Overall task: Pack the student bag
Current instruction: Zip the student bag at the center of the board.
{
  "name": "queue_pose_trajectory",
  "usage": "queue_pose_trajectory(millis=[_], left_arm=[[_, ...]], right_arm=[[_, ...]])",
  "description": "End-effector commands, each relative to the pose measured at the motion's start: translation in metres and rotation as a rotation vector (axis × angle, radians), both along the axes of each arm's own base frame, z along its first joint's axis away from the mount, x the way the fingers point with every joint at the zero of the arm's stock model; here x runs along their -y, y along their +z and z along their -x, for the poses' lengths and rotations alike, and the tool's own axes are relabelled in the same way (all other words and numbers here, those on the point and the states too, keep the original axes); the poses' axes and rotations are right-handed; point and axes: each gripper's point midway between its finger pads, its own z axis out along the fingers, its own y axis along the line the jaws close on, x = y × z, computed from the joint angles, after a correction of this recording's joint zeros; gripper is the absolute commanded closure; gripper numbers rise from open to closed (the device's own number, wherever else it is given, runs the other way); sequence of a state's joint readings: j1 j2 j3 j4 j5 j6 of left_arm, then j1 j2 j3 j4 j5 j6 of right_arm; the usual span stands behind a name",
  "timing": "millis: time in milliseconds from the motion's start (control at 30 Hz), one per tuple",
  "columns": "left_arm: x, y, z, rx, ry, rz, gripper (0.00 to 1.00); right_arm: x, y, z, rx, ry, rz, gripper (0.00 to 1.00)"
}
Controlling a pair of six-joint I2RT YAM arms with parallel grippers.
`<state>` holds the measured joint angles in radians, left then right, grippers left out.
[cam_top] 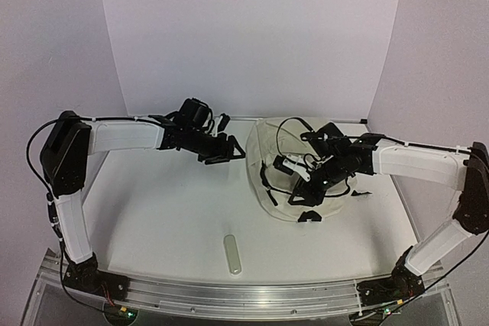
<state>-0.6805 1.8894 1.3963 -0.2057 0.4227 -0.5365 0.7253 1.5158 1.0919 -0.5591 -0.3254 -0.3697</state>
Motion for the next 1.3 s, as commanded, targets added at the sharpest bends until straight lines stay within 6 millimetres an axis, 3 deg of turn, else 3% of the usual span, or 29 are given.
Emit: queue_pose_trajectory(millis=[0, 133, 300, 500, 533, 567, 633, 700, 967, 1133, 1267], left_arm=[[0.013, -0.008, 0.002, -0.023, -0.022, -0.056, 0.34], [0.034, -0.016, 0.010, -0.023, -0.075, -0.076, 0.34], [0.059, -0.017, 0.020, 0.025, -0.129, -0.117, 0.27], [0.077, -0.025, 0.023, 0.040, -0.147, -0.163, 0.23], [0.076, -0.029, 0.022, 0.035, -0.140, -0.182, 0.24], [0.075, -0.031, 0.021, 0.031, -0.134, -0.194, 0.25], [0.073, -0.035, 0.021, 0.020, -0.121, -0.210, 0.27], [0.069, -0.037, 0.020, 0.015, -0.103, -0.217, 0.28], [0.058, -0.040, 0.022, -0.018, -0.073, -0.226, 0.29], [0.055, -0.045, 0.026, -0.033, -0.080, -0.245, 0.29], [0.056, -0.052, 0.024, -0.041, -0.088, -0.270, 0.29]], right_arm=[[0.010, -0.003, -0.001, 0.059, 0.009, 0.043, 0.65], [0.013, -0.006, 0.003, 0.052, 0.010, 0.047, 0.80], [0.013, -0.006, 0.007, 0.046, 0.019, 0.038, 1.00], [0.012, -0.003, 0.010, 0.042, 0.027, 0.022, 1.00], [0.011, -0.001, 0.010, 0.042, 0.025, 0.015, 0.99], [0.010, 0.002, 0.009, 0.045, 0.024, 0.009, 0.91], [0.008, 0.006, 0.009, 0.051, 0.027, -0.005, 0.59], [0.004, 0.009, 0.006, 0.061, 0.025, -0.019, 0.44], [-0.016, 0.000, -0.008, 0.117, 0.033, 0.034, 0.44], [-0.016, -0.012, -0.022, 0.162, 0.020, 0.099, 0.56], [-0.015, -0.006, -0.025, 0.189, 0.009, 0.104, 0.93]])
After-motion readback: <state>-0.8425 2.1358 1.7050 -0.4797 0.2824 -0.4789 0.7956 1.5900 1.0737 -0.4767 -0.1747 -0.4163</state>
